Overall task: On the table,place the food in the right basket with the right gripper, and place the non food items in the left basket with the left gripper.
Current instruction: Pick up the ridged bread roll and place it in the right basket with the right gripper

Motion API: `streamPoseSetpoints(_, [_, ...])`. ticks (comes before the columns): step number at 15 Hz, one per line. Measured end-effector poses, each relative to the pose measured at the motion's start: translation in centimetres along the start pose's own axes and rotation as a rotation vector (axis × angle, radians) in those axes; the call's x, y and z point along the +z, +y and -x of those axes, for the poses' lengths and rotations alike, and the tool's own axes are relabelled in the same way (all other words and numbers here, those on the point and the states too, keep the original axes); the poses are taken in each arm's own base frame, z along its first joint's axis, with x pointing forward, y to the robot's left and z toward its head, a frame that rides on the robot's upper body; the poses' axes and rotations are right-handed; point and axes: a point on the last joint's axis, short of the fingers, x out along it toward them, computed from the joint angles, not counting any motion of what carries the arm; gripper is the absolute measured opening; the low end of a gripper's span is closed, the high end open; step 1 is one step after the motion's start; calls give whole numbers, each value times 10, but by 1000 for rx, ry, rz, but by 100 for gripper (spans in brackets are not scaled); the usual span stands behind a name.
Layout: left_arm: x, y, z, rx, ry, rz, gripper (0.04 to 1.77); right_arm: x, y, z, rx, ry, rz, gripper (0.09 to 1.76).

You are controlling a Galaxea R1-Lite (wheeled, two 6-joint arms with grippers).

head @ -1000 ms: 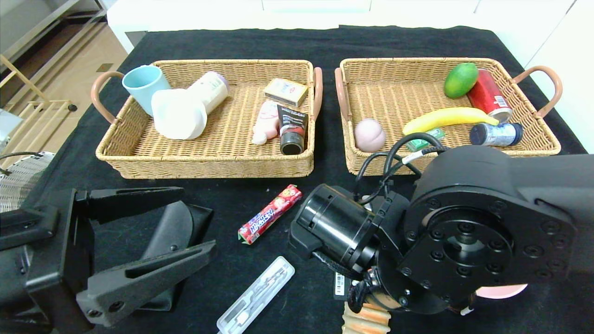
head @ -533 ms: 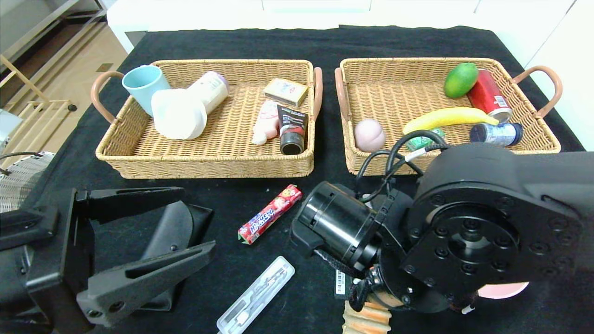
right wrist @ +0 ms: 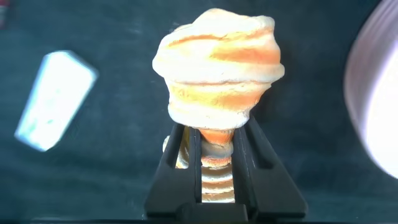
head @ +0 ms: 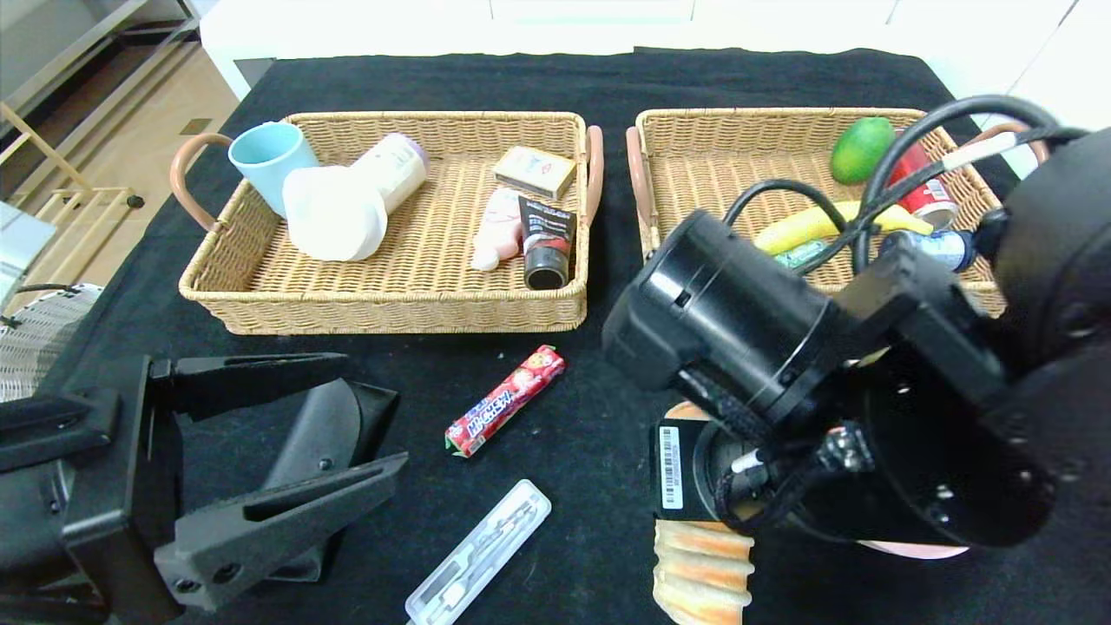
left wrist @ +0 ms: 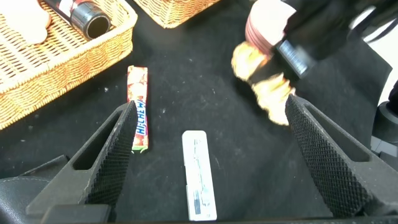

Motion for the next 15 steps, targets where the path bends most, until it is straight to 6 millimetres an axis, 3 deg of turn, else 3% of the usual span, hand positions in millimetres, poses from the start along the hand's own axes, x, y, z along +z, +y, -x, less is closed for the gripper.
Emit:
streamPoseSetpoints(6, [0, 0, 1, 1, -3, -4, 172, 37, -11, 41, 104, -150, -19, 37])
streamPoseSetpoints(15, [2, -1, 3, 1, -14, -11, 172, 107, -39, 43, 92, -487, -164, 37])
